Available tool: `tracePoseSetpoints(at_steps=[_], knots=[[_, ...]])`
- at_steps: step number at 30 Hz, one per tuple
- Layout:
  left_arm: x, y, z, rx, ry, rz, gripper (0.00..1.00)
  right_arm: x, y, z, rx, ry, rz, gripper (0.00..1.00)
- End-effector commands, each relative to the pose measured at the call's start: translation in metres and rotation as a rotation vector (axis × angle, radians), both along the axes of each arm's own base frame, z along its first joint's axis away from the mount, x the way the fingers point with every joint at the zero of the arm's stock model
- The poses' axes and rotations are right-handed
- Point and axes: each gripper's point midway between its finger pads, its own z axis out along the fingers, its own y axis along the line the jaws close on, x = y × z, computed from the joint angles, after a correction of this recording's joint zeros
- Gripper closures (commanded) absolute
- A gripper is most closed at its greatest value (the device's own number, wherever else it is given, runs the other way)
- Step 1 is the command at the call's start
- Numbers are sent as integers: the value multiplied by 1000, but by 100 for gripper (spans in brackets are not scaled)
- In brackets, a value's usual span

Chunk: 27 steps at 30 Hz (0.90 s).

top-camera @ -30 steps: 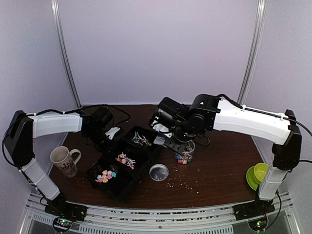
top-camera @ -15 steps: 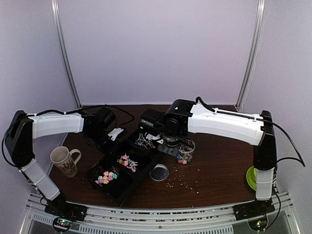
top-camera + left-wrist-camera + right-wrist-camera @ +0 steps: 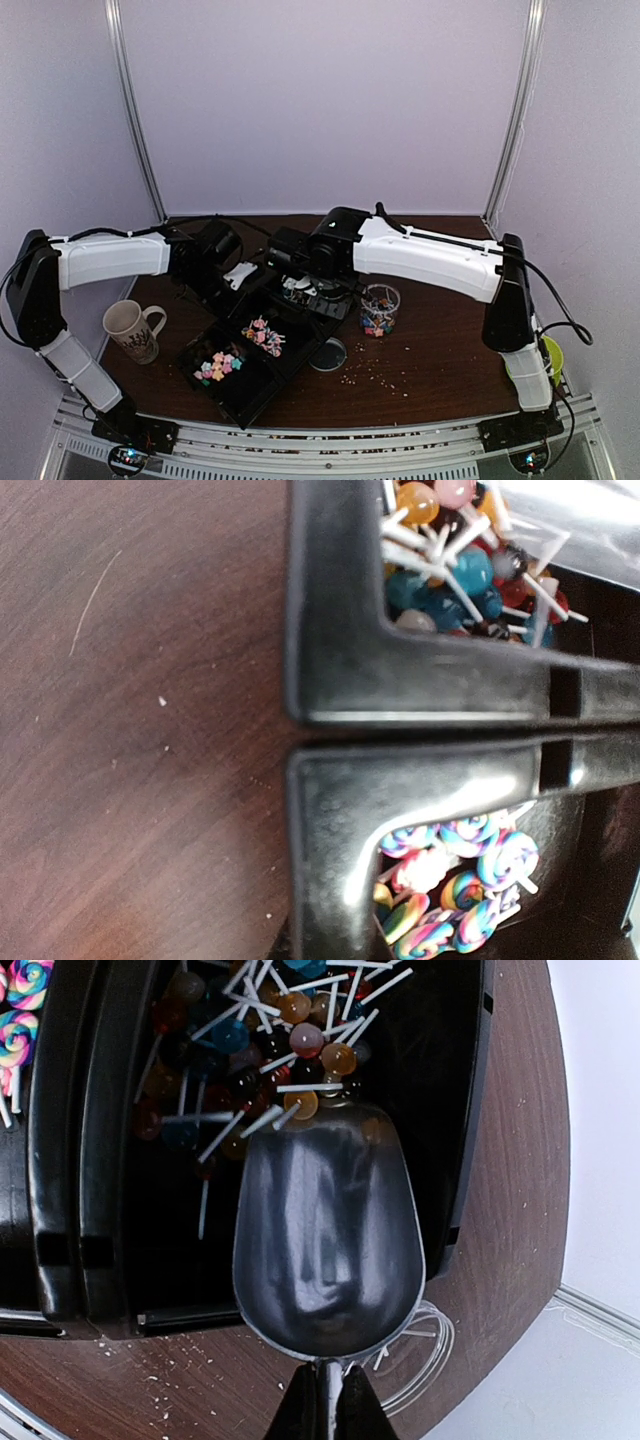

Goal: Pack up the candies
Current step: Scoop the fake candies from the plate.

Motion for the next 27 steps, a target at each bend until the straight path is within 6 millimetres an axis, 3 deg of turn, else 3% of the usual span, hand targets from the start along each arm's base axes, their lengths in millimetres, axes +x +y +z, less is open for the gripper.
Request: tracePoseSetpoints(at_steps=[1, 12, 21, 27], knots=[[15, -35, 63, -205, -161, -65, 100, 7, 0, -22, -20, 65, -25, 100], [10, -43, 80, -279, -194, -98, 100, 21, 41, -50, 227, 194, -107, 100], [11, -42, 100, -320, -266, -100, 100, 12, 59, -91, 340, 320, -168, 100], [14, -36, 105, -303, -312, -80, 100, 10, 65, -94, 378, 347, -177, 100]])
